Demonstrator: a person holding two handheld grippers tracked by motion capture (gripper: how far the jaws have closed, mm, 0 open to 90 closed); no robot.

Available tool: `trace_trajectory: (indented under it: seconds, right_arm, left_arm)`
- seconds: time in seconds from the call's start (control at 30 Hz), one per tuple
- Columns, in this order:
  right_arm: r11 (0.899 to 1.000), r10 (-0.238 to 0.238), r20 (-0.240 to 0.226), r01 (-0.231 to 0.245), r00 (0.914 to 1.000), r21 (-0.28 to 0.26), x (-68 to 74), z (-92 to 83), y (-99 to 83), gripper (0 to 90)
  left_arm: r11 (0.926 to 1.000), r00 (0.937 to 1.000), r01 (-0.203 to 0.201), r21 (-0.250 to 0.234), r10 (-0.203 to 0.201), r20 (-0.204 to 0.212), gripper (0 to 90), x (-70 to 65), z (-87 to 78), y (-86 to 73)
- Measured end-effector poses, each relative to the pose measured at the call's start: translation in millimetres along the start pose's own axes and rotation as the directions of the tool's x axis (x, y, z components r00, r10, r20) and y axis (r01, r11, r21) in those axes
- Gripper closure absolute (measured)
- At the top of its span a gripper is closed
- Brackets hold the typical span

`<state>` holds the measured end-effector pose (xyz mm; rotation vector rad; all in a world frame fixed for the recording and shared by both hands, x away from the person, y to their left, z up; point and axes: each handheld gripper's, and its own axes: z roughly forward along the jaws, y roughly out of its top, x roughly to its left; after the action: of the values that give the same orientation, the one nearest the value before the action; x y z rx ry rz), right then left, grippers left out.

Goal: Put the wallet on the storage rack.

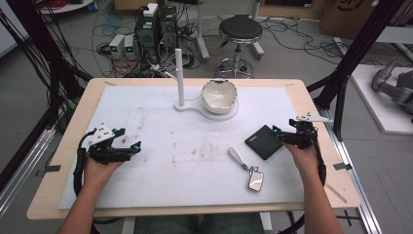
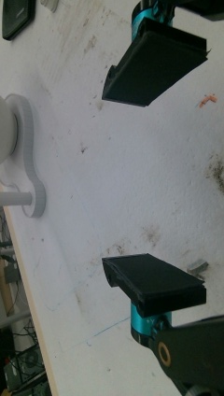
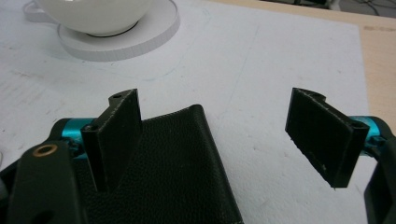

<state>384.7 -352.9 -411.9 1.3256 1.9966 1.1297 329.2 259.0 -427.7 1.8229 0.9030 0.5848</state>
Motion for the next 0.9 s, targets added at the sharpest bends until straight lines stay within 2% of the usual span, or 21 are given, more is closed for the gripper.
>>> trace_trajectory:
  seconds: [0.2,0.27,0.37,0.4,0.5,0.53,0.57,0.6,0.63,0.67,0.7,0.73,0.77,0.8,0.9]
  right_arm:
    - [0.999,-0.02,-0.016,0.02,0.9997,0.036,-1.8,12.9,0.6,18.9]
    - [0.998,-0.016,-0.016,0.017,0.9998,0.067,-3.6,21.4,-1.8,18.8]
    - [0.996,-0.006,-0.006,0.007,1.0,0.084,-6.0,25.5,-3.6,18.8]
    - [0.994,0.009,-0.006,-0.008,0.9999,0.11,-9.2,29.4,-6.0,18.8]
    - [0.99,0.015,-0.006,-0.014,0.9999,0.142,-11.2,33.3,-8.5,18.8]
    - [0.984,0.017,-0.019,-0.014,0.9997,0.18,-12.4,36.9,-10.8,18.9]
    - [0.984,0.017,-0.019,-0.014,0.9997,0.18,-12.4,36.9,-10.8,18.9]
    - [0.977,0.032,-0.04,-0.023,0.9987,0.211,-13.2,41.3,-14.0,21.7]
    - [0.977,0.032,-0.04,-0.023,0.9987,0.211,-13.2,41.3,-14.0,21.7]
    - [0.977,0.071,-0.088,-0.052,0.9936,0.207,-17.2,40.9,-16.8,29.5]
    - [0.977,0.071,-0.088,-0.052,0.9936,0.207,-17.2,40.9,-16.8,29.5]
    - [0.979,0.075,-0.127,-0.049,0.9891,0.196,-17.7,38.8,-18.5,47.8]
    - [0.979,0.075,-0.127,-0.049,0.9891,0.196,-17.7,38.8,-18.5,47.8]
    - [0.98,0.094,-0.169,-0.061,0.9812,0.189,-16.8,37.3,-20.6,57.0]
    - [0.98,0.093,-0.168,-0.06,0.9814,0.192,-15.9,36.4,-20.2,61.0]
  left_arm:
    - [1.0,1.0,0.003,-0.001,-0.003,-0.001,17.0,0.1,0.1,-0.1]
    - [1.0,1.0,0.001,0.002,-0.001,-0.001,17.1,0.2,0.1,-0.2]
    - [1.0,1.0,-0.001,0.002,0.001,-0.001,17.1,0.1,0.3,-0.3]
    - [1.0,1.0,-0.002,0.003,0.002,-0.003,17.1,0.0,0.3,-0.3]
    - [1.0,1.0,-0.003,0.006,0.003,-0.002,17.1,-0.2,0.5,-0.3]
    - [0.9999,1.0,-0.006,0.008,0.006,-0.006,17.1,-0.3,0.4,-0.3]
    - [1.0,1.0,-0.006,0.007,0.006,-0.006,17.1,-0.3,0.4,-0.4]
    - [1.0,1.0,-0.005,0.007,0.005,-0.006,17.1,-0.4,0.4,-0.3]
    - [0.9999,1.0,-0.007,0.007,0.007,-0.006,17.1,-0.6,0.5,-0.2]
    - [0.9999,1.0,-0.008,0.007,0.008,-0.005,17.1,-0.8,0.6,-0.2]
    - [0.9999,0.9999,-0.01,0.008,0.01,-0.004,17.1,-1.1,0.5,-0.1]
    - [0.9999,0.9999,-0.013,0.011,0.013,-0.008,17.1,-1.6,0.1,0.1]
    - [0.9999,0.9999,-0.013,0.011,0.013,-0.008,17.1,-1.6,0.1,0.1]
    - [0.9999,0.9999,-0.01,0.011,0.01,-0.009,17.1,-1.7,-0.1,0.1]
    - [0.9998,0.9999,-0.013,0.012,0.013,-0.009,17.1,-1.9,-0.3,0.2]
